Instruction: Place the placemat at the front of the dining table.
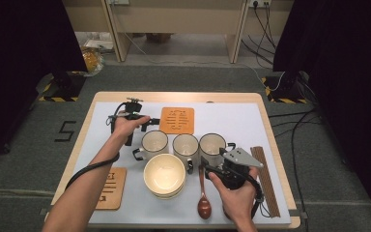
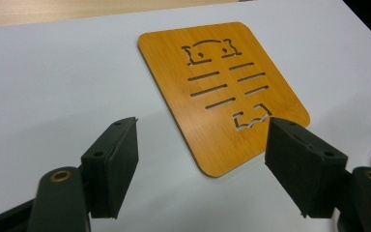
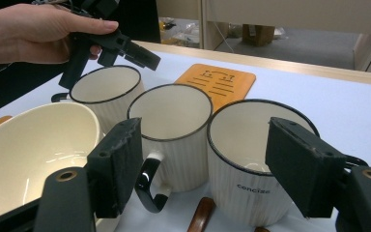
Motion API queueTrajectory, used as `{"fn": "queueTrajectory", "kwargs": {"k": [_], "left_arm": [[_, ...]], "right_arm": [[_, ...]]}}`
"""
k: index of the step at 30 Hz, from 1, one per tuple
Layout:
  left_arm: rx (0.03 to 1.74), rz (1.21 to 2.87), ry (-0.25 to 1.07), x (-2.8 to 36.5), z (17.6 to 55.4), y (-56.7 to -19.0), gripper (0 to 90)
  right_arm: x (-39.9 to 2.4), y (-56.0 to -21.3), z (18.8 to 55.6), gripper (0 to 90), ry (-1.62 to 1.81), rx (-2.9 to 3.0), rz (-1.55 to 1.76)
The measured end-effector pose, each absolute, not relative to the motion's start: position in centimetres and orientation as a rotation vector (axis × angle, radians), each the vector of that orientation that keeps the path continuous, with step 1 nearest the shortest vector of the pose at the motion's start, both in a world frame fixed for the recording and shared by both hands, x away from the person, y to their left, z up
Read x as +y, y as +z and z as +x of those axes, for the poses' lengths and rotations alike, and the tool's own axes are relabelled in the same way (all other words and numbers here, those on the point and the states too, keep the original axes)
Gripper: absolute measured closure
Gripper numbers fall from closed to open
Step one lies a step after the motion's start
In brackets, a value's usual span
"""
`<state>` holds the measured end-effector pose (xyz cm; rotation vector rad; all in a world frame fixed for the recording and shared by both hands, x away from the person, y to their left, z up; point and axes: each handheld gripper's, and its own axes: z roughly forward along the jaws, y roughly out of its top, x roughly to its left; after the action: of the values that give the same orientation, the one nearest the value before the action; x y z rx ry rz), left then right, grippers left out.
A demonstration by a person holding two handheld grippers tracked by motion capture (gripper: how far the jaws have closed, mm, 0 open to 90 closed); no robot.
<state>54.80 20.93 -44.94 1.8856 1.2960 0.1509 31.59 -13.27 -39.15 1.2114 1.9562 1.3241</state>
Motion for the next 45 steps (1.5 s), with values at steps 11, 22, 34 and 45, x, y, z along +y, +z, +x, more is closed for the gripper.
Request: {"fn": "queueTrajectory", "kwargs": {"k": [11, 22, 34, 45], "left_arm": [[1.284, 1.847, 0.175, 21.8, 54.0, -44.0, 26.7], [1.275, 1.836, 0.197, 22.8, 53.1, -43.5, 26.4], [1.28, 1.805, 0.23, 24.6, 51.7, -43.4, 20.1], [1.28, 1.773, 0.289, 26.1, 50.5, -42.7, 19.3]], "right_arm": [[-12.7, -39.1, 31.6, 29.5, 1.328, 1.967, 1.202], [-11.8, -38.8, 31.8, 29.5, 1.337, 1.982, 1.189], [-10.6, -38.3, 32.3, 29.5, 1.35, 1.998, 1.164], [-9.3, -38.3, 32.7, 29.7, 1.351, 2.033, 1.144]]}}
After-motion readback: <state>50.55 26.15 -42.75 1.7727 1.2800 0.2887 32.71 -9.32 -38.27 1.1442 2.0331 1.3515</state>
